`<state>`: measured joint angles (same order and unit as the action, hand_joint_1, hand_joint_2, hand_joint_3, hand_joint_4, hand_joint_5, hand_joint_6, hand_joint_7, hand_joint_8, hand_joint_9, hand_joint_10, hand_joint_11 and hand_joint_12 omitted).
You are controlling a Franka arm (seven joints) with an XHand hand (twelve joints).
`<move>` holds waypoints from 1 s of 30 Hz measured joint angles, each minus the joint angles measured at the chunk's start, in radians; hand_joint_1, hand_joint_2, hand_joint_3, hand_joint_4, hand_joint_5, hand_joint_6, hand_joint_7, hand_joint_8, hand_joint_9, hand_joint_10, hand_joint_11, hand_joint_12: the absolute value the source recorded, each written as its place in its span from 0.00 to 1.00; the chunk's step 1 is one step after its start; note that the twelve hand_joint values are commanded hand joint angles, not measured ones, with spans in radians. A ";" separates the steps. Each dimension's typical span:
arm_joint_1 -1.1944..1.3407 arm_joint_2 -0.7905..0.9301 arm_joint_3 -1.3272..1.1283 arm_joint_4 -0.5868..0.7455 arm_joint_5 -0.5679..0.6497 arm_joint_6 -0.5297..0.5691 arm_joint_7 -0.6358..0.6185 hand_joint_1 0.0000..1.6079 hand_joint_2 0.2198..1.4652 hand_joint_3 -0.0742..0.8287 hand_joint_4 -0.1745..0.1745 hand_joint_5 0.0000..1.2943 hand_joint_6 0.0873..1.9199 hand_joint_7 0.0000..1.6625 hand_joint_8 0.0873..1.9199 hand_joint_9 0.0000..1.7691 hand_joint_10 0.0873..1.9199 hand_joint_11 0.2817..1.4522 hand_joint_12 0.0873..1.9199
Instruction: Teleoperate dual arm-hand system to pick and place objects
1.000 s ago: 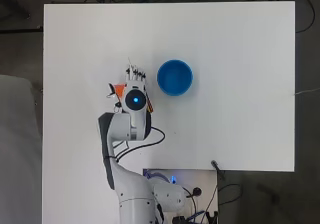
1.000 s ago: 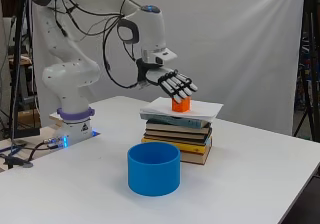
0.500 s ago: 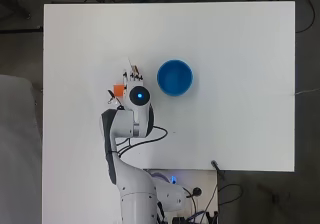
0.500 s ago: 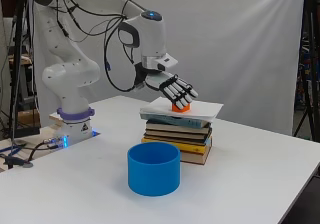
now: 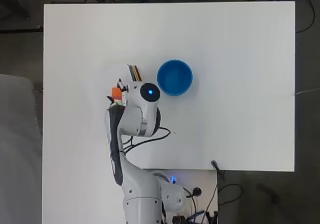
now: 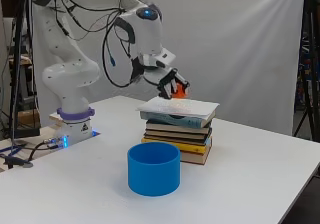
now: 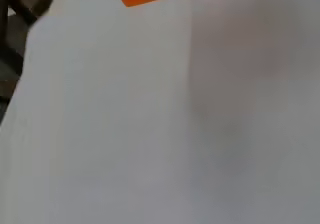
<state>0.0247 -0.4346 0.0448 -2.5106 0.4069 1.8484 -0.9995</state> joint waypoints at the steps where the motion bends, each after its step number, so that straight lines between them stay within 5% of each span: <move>1: 0.001 -0.033 -0.003 0.018 0.006 -0.004 0.008 0.57 0.82 0.10 1.00 0.57 0.84 0.77 1.00 0.86 1.00 0.75 0.93; 7: -0.003 -0.139 -0.044 0.103 0.023 0.003 0.039 0.60 0.81 0.08 1.00 0.58 0.96 0.77 1.00 0.87 1.00 0.79 0.93; 10: -0.010 -0.134 -0.074 0.120 -0.016 0.010 0.057 0.56 0.83 0.09 1.00 0.54 0.80 0.74 1.00 0.86 1.00 0.77 0.93; 12: -0.016 -0.124 -0.094 0.149 -0.068 0.013 0.060 0.54 0.85 0.10 1.00 0.52 0.80 0.73 1.00 0.85 1.00 0.76 0.93; 15: -0.023 -0.069 -0.116 0.211 -0.135 0.015 0.102 0.60 0.82 0.08 1.00 0.50 0.96 0.73 1.00 0.85 1.00 0.76 0.93; 20: -0.035 0.117 -0.188 0.314 -0.181 0.033 0.116 0.54 0.85 0.11 1.00 0.50 0.81 0.74 1.00 0.86 1.00 0.77 0.93; 25: -0.055 0.267 -0.296 0.386 -0.181 0.052 0.078 0.55 0.84 0.09 1.00 0.53 0.77 0.75 1.00 0.86 1.00 0.77 0.93; 30: -0.075 0.371 -0.364 0.398 -0.158 0.065 0.005 0.64 0.82 0.08 1.00 0.52 0.98 0.77 1.00 0.87 1.00 0.77 0.93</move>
<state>-0.0505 -0.0637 -0.3191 -2.1129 0.2487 1.9135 -0.9947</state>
